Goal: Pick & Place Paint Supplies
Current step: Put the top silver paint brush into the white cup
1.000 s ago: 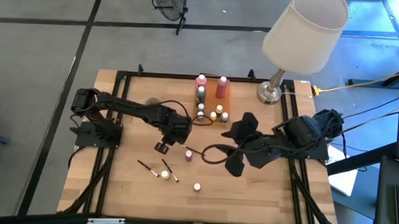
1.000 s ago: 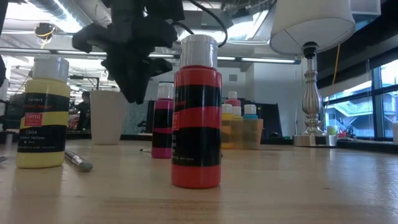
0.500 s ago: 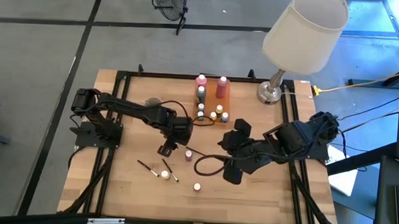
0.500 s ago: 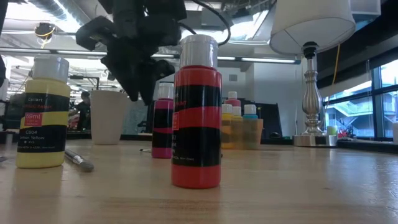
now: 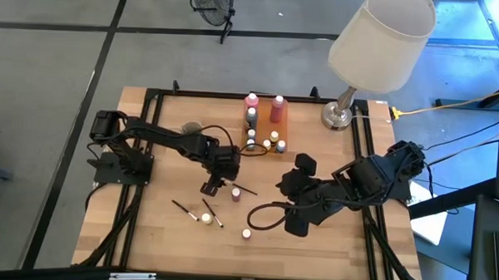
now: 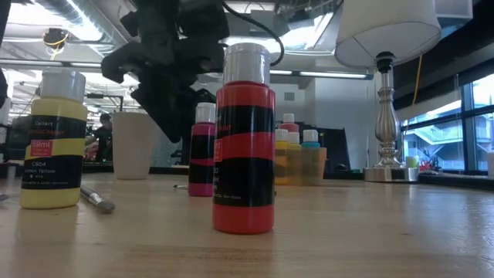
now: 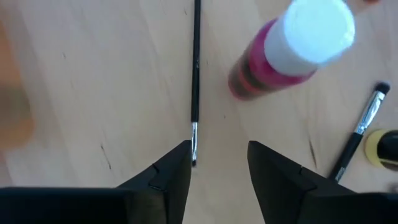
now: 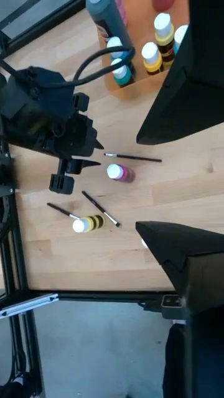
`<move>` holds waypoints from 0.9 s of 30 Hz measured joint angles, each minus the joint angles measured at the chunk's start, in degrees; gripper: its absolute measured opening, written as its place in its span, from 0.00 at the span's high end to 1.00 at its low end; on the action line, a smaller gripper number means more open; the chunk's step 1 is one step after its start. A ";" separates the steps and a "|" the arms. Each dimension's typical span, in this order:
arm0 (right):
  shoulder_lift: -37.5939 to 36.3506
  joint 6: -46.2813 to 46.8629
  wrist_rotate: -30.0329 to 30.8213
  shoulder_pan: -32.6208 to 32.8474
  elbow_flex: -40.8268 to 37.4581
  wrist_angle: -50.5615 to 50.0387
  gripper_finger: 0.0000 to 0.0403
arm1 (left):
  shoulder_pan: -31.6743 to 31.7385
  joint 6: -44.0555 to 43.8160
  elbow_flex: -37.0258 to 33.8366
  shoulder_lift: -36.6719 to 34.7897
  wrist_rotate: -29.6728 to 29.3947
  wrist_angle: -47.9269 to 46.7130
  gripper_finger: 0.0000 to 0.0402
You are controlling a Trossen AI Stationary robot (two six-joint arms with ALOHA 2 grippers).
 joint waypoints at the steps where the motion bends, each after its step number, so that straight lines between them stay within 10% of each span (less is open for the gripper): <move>1: 0.00 0.01 0.01 -0.03 0.00 -0.01 0.46 | 0.01 -0.03 0.03 0.24 0.08 0.19 0.62; 27: -0.07 1.06 -0.66 0.00 0.00 -1.86 0.46 | 0.67 6.61 -0.05 5.88 -5.02 0.12 0.65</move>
